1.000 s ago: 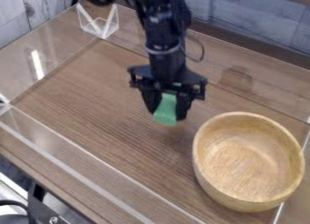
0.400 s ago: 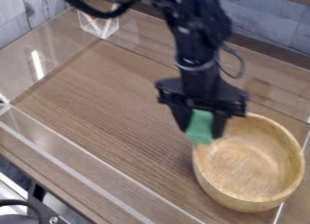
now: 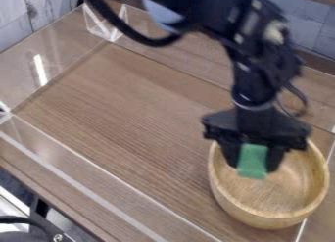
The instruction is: Put green stick into wooden bowl
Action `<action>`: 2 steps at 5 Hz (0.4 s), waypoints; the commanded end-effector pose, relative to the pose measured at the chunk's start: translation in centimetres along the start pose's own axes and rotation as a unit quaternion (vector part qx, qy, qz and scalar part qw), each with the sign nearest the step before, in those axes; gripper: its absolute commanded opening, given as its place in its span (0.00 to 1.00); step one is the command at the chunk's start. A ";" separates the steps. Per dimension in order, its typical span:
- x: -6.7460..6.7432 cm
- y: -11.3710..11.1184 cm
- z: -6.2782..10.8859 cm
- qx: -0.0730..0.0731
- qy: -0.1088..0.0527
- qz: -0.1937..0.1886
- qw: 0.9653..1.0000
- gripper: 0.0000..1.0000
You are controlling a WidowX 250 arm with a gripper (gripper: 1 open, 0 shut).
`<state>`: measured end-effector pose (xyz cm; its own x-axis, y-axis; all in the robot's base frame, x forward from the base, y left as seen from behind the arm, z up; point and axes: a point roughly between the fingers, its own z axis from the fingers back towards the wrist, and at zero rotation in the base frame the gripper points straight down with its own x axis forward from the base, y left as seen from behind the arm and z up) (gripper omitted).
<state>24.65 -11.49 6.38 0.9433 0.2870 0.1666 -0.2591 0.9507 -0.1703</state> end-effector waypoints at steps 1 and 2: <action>0.7 -2.6 1.3 -0.020 -0.041 0.023 0.999 0.00; 1.4 -1.3 1.5 -0.033 -0.044 -0.010 0.998 0.00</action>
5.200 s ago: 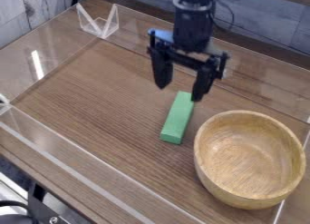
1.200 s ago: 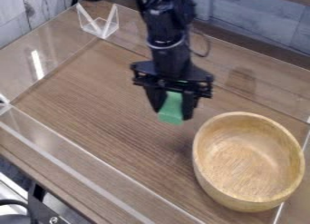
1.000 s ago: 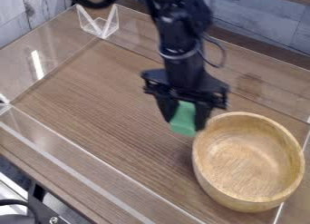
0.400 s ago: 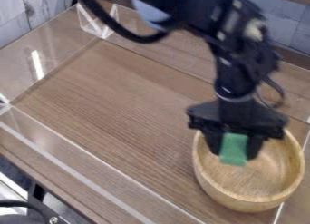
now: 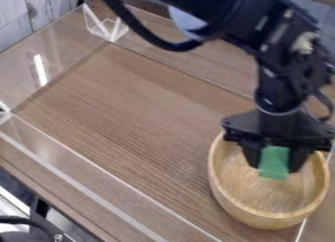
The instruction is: Put green stick into wooden bowl
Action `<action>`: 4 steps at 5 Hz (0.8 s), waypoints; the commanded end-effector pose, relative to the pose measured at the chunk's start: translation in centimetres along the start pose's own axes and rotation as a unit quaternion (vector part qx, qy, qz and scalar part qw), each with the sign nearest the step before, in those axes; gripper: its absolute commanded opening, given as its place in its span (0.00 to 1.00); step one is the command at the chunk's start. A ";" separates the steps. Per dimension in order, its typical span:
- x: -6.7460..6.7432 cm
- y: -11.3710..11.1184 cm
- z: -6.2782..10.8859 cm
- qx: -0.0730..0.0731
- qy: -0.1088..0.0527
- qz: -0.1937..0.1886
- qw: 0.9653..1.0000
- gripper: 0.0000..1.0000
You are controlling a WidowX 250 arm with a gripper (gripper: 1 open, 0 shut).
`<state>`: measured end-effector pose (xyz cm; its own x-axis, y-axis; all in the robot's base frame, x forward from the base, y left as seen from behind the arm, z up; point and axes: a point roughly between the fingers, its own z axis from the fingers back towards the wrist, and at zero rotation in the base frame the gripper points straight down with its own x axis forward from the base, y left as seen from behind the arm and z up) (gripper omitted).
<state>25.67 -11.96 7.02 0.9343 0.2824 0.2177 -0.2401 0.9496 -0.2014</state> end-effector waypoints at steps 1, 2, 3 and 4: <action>1.1 0.9 1.2 -0.025 -0.020 -0.029 0.999 0.00; 0.5 0.1 0.9 -0.040 -0.023 -0.069 0.997 0.00; 0.1 -0.4 0.5 -0.049 -0.021 -0.106 0.993 0.00; 0.8 -0.9 2.0 -0.046 -0.026 -0.105 0.993 0.00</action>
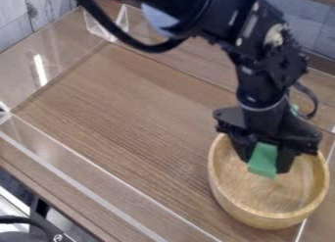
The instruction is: Put green stick into wooden bowl
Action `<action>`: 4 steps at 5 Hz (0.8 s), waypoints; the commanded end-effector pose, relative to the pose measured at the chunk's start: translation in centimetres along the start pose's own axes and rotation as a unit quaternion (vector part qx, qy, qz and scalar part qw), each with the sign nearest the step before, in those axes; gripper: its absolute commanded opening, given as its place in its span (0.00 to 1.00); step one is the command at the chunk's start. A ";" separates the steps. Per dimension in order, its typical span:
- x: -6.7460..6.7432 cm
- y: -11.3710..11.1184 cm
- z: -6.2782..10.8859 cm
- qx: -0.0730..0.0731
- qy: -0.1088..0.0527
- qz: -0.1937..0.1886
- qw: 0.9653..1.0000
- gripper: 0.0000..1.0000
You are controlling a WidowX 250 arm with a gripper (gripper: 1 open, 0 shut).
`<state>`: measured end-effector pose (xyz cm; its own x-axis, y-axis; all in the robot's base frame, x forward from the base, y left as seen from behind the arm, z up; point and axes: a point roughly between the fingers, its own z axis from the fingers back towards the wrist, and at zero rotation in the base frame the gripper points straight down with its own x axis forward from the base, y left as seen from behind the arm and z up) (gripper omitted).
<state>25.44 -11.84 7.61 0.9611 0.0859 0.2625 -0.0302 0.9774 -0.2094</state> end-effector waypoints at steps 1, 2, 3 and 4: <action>1.8 -1.4 2.7 -0.011 -0.032 -0.002 0.999 0.00; 1.9 -2.3 3.0 -0.016 -0.033 -0.017 0.999 0.00; 2.1 -2.8 3.3 -0.019 -0.028 -0.032 0.999 0.00; 1.4 -2.7 1.7 -0.015 -0.029 -0.019 0.999 0.00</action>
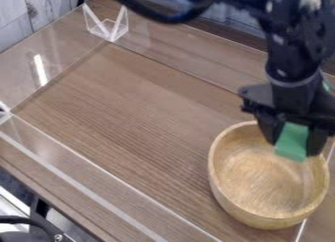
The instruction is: Put green stick into wooden bowl
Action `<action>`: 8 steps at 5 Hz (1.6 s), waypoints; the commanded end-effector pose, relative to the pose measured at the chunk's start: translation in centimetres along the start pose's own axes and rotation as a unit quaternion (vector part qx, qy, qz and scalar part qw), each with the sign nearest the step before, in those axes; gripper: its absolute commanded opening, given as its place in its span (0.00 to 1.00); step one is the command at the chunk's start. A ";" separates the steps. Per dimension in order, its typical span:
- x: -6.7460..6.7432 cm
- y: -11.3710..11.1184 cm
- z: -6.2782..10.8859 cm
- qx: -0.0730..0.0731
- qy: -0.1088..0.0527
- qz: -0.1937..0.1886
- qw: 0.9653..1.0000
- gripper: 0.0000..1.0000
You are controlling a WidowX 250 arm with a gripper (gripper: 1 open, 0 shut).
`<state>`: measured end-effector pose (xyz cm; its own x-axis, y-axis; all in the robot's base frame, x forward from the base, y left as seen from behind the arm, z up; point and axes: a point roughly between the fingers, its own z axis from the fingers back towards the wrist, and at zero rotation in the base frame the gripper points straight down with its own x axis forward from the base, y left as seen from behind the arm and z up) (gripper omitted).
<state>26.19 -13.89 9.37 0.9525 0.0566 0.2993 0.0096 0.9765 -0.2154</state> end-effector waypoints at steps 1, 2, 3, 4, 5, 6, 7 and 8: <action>-0.6 0.0 -0.6 -0.003 -0.016 0.009 1.000 0.00; -1.6 -0.4 -0.6 0.009 -0.029 0.048 0.998 0.00; -1.9 -0.7 0.1 0.014 -0.044 0.081 0.996 0.00; -2.5 0.2 -0.2 0.012 -0.028 0.056 0.998 1.00; -1.8 1.1 1.0 0.018 -0.031 0.069 0.997 1.00; -0.9 2.3 2.2 0.023 -0.033 0.085 0.996 1.00; -0.4 2.6 4.3 0.039 -0.047 0.136 0.989 1.00; 0.0 2.4 5.7 0.051 -0.060 0.175 0.981 1.00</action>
<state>23.89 -10.08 12.81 0.8632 0.4041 0.3027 -0.3585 0.9127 -0.1961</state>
